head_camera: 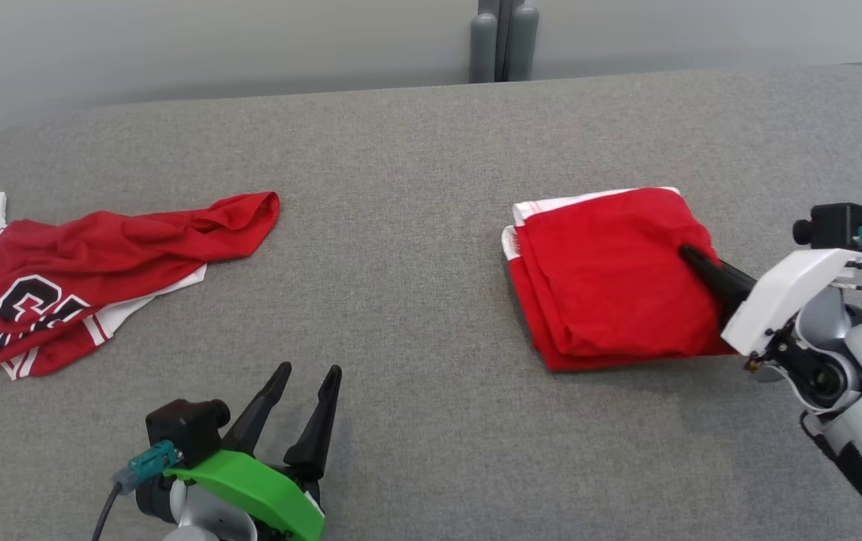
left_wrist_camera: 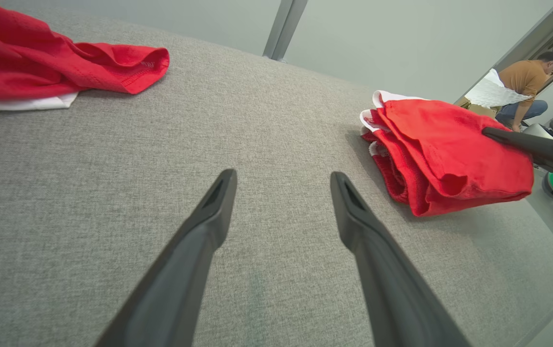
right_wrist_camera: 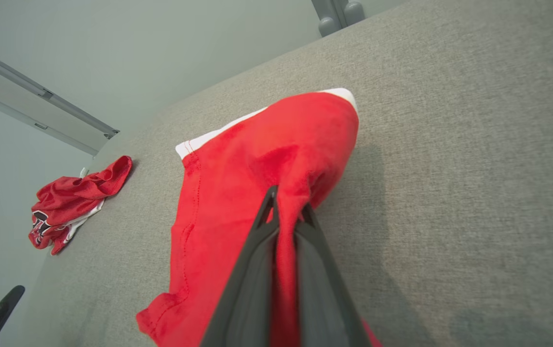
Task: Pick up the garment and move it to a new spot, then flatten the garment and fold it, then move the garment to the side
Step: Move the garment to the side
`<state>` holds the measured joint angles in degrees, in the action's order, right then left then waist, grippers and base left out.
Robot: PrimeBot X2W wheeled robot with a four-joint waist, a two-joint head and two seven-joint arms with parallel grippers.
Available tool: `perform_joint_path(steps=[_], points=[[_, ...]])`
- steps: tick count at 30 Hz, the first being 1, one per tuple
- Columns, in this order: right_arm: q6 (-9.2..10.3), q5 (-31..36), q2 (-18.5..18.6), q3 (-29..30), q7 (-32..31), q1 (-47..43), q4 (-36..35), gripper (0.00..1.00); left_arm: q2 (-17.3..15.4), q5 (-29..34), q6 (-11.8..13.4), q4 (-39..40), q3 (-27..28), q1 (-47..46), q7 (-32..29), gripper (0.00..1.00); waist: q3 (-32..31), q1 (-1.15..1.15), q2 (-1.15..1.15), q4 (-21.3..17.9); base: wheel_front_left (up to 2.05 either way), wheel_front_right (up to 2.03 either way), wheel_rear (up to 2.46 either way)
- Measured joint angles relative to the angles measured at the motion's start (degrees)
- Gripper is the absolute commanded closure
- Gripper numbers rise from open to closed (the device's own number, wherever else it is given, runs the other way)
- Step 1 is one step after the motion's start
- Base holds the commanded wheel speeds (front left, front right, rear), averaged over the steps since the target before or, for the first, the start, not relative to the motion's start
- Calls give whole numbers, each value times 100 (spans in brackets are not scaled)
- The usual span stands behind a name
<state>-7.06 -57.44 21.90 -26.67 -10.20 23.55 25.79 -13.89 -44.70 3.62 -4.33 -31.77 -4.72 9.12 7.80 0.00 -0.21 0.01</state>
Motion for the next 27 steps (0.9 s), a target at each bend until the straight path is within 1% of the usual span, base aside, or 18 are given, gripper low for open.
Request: perform_joint_path(steps=[2, 3, 6, 10, 12, 17, 19, 21, 27], points=[[19, 31, 240, 46, -136, 7, 151, 100, -5, 7, 0, 69, -27, -2, -31, 0, 61, 0, 0, 13, 0, 0, 0], [70, 68, 374, 84, -207, 21, 235, 100, -12, 19, 0, 94, -51, -4, -59, 0, 96, 0, 0, 21, 0, 0, 0], [277, 205, 834, 242, -370, 173, 493, 100, -49, 66, 0, 135, -131, -16, -121, 0, 221, 0, 0, 55, 0, 0, 0], [564, 428, 1446, 452, -547, 587, 721, 100, -132, 131, -7, 187, -177, -102, -204, 0, 422, 0, 0, 123, 0, 0, 0], [688, 513, 1682, 543, -602, 761, 809, 100, -138, 197, -9, 253, -183, -200, -232, 0, 530, 0, 0, 168, 0, 0, 0], [955, 967, 2263, 554, -645, 1032, 987, 100, -143, 272, -15, 343, -196, -419, -294, 0, 805, 0, 0, 312, 0, 0, 0], [989, 1278, 2509, 400, -725, 1095, 1037, 100, -151, 287, -15, 366, -187, -487, -304, 0, 915, 0, 0, 375, 0, 0, 0], [1053, 1407, 2665, 366, -758, 1141, 1085, 100, -160, 309, -15, 393, -183, -529, -311, 0, 1031, 0, 0, 433, 0, 0, 0], [1078, 1528, 2677, 294, -809, 1230, 1216, 100, -159, 311, -15, 450, -108, -641, -302, 0, 1361, 0, 0, 566, 0, 0, 0]])
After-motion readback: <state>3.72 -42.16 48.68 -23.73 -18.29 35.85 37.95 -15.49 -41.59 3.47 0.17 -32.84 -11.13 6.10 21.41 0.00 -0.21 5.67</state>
